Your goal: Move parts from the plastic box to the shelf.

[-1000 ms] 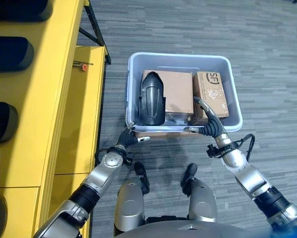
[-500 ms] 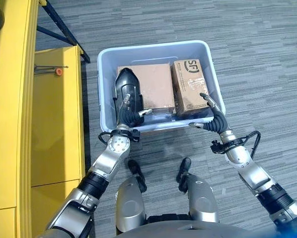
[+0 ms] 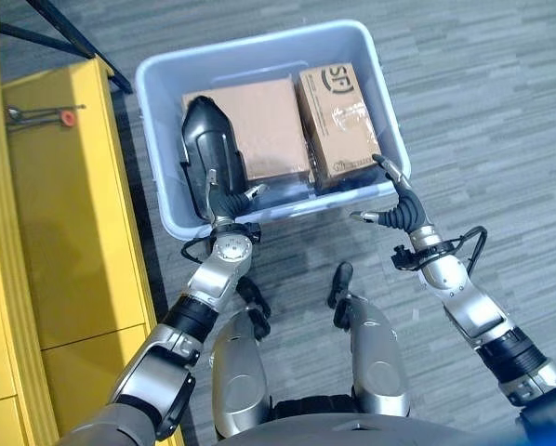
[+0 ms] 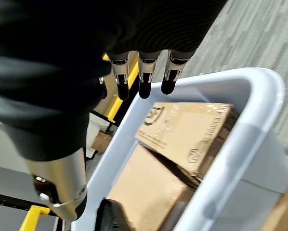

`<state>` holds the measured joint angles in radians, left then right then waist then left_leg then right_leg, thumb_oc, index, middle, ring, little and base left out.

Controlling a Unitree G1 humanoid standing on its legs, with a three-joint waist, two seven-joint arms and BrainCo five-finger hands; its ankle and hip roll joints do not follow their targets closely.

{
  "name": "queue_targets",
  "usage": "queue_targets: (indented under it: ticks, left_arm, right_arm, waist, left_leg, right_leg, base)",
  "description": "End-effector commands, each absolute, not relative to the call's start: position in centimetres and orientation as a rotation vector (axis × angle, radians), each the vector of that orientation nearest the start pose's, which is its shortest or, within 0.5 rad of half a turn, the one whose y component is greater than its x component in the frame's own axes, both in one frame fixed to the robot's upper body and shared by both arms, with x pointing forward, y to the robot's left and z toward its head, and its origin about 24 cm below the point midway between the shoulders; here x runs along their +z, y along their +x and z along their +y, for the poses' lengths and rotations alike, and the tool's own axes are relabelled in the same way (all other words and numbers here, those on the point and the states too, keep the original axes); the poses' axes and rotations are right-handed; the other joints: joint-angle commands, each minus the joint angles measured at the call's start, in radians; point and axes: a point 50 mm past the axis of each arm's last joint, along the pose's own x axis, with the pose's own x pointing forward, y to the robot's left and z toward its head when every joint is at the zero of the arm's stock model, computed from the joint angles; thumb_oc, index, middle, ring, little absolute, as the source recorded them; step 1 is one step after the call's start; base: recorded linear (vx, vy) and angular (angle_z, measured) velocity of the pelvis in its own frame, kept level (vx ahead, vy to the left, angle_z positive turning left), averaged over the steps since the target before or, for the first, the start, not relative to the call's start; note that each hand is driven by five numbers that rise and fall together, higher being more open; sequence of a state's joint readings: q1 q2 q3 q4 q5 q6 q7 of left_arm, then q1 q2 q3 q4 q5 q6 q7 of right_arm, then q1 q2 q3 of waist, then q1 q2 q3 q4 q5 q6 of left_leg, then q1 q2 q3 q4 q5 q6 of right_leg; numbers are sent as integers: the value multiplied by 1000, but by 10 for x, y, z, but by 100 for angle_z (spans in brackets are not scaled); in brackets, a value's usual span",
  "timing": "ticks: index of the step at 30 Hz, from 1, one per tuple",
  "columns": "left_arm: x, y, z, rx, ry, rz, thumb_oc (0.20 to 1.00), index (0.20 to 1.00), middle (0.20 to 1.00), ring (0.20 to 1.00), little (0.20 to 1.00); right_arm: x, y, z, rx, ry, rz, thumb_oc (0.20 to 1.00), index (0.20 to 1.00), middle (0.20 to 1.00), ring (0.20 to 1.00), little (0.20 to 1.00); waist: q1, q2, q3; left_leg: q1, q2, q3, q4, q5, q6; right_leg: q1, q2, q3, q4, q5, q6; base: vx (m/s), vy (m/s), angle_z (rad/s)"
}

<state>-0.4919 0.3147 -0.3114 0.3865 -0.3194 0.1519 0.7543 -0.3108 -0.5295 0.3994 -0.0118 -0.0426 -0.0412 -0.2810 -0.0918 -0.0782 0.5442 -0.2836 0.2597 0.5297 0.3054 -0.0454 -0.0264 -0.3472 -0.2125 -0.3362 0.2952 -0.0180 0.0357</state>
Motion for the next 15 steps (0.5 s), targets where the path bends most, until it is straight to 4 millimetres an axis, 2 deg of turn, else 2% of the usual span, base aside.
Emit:
queue_targets:
  ticks: [1, 9, 15]
  left_arm:
    - [83, 337, 163, 511, 128, 53, 1000, 1000, 1000, 1000, 1000]
    - [81, 347, 165, 672, 145, 128, 1000, 1000, 1000, 1000, 1000]
    - [101, 363, 166, 677, 159, 90, 1000, 1000, 1000, 1000, 1000]
  right_arm:
    - [145, 287, -144, 134, -530, -471, 1000, 1000, 1000, 1000, 1000]
    - [160, 293, -142, 128, -527, -496, 1000, 1000, 1000, 1000, 1000]
    - [164, 299, -144, 103, -520, -485, 1000, 1000, 1000, 1000, 1000]
  waist:
    - [-5, -17, -24]
    - [-37, -45, -24]
    - [-59, -67, -24]
  left_leg:
    - [5, 69, -69, 52, -18, -65]
    - [-106, 97, -56, 119, -28, -75]
    - [-182, 120, -53, 186, -49, -77]
  right_leg:
    - [-12, -31, 25, 18, 3, 100]
    - [-107, -20, 38, 45, 0, 99]
    - [-174, -19, 43, 87, -10, 95]
  base:
    - [-3, 5, -6]
    - [-15, 1, -7]
    - [-8, -21, -3]
